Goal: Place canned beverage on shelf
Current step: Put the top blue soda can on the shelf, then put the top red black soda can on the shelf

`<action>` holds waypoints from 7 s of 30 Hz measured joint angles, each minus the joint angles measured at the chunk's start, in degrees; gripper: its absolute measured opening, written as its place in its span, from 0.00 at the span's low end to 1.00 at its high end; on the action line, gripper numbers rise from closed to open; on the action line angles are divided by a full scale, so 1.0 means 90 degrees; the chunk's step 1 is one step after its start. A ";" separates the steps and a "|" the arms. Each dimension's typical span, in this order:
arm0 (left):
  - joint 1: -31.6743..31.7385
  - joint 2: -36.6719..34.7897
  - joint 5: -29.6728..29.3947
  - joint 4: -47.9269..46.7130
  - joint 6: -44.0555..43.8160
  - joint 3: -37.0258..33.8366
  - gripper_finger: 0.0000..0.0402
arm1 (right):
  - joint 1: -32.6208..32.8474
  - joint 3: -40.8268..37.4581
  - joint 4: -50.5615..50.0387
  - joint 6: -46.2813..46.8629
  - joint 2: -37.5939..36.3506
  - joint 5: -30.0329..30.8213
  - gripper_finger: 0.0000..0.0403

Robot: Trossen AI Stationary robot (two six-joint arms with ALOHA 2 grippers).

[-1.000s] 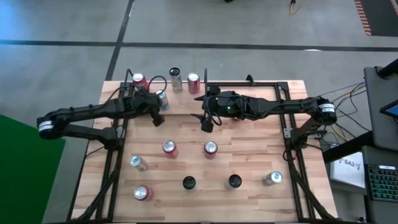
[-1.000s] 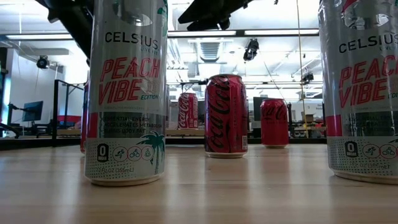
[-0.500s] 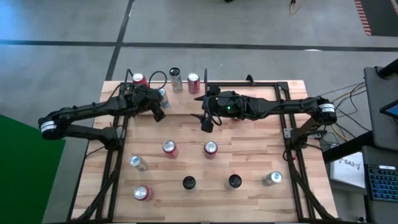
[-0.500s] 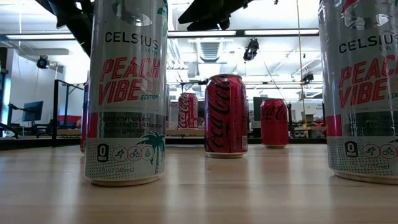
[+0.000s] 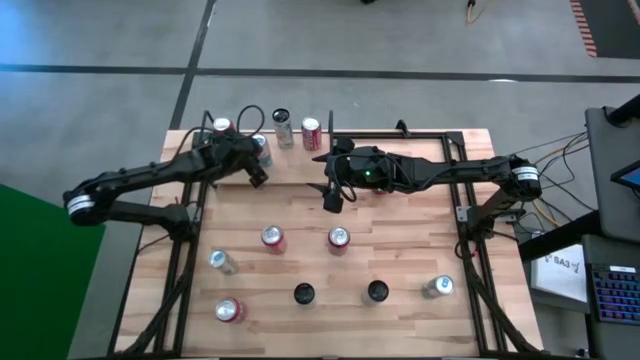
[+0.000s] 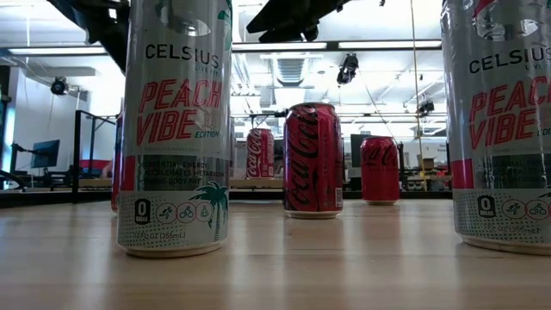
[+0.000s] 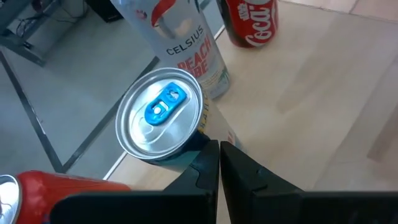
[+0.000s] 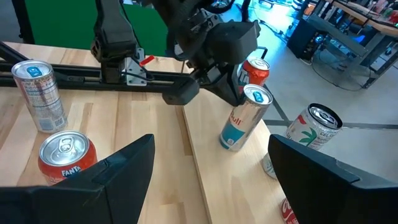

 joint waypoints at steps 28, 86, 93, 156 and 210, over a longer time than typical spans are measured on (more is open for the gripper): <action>0.0787 0.0621 0.0464 0.1056 0.0813 0.0000 0.00 | 0.0000 0.0000 -0.0117 -0.0044 0.0000 0.0004 0.74; 0.1384 0.0558 0.2661 0.0539 0.1790 0.0000 0.00 | 0.0000 0.0000 -0.0141 -0.0165 0.0002 0.0005 0.67; 0.1438 0.0641 0.1951 0.1307 0.1819 0.0000 0.00 | -0.0001 0.0000 -0.0143 -0.0165 0.0001 0.0005 0.67; -0.1440 -0.1460 0.1513 0.2962 0.0002 -0.0473 0.00 | 0.0271 0.0729 -0.1456 0.1256 0.0000 -0.0012 0.63; -0.2305 -0.1523 0.1457 0.3902 0.0066 -0.0809 0.00 | -0.1707 0.1231 -0.7475 0.3587 0.0051 -0.0007 0.67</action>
